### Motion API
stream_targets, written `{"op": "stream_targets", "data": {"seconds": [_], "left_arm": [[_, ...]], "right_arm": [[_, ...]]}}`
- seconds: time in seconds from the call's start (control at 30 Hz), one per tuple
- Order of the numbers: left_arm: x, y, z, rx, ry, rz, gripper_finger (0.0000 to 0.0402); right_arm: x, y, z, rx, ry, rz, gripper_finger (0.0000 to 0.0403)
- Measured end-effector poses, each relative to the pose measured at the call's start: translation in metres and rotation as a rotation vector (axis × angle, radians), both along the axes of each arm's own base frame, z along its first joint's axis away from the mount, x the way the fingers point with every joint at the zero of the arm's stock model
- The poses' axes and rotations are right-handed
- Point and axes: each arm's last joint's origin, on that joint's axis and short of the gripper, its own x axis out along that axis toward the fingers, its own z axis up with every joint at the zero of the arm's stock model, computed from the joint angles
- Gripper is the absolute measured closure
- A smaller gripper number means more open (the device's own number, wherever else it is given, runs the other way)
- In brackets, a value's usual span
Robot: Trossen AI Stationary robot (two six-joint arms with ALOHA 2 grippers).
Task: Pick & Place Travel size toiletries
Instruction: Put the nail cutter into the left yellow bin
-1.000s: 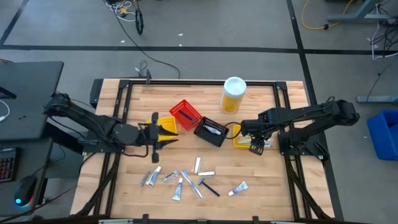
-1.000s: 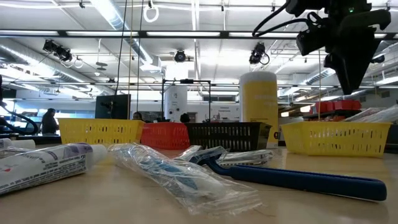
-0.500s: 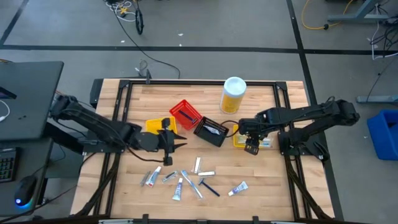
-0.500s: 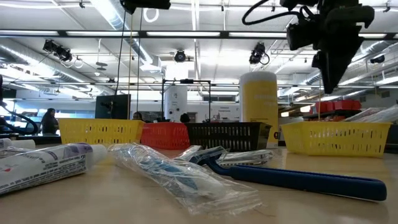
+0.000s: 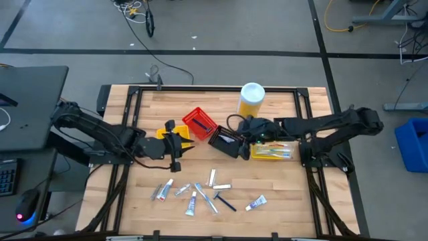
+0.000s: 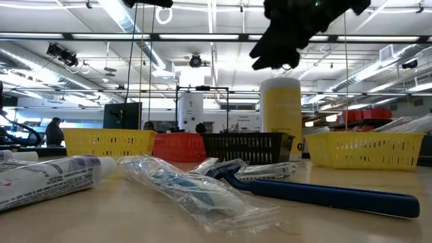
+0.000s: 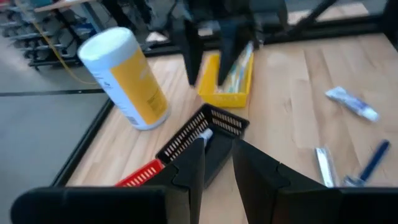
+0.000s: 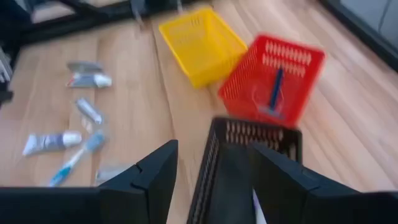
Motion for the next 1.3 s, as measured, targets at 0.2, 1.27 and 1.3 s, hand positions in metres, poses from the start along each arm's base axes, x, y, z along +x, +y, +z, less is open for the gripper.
{"op": "stream_targets", "data": {"seconds": [0.2, 1.27, 1.3], "left_arm": [[0.000, 0.000, -0.002, -0.027, 0.005, 0.019, 0.0310], [-0.006, 0.003, 0.004, -0.044, -0.024, 0.029, 0.0310], [-0.007, 0.003, 0.005, -0.045, -0.028, 0.029, 0.0310]], "right_arm": [[0.013, -0.007, -0.045, -0.003, 0.084, 0.003, 0.0187], [0.066, -0.025, -0.011, -0.288, -0.097, 0.139, 0.0190], [0.069, -0.027, -0.006, -0.293, -0.114, 0.138, 0.0188]]}}
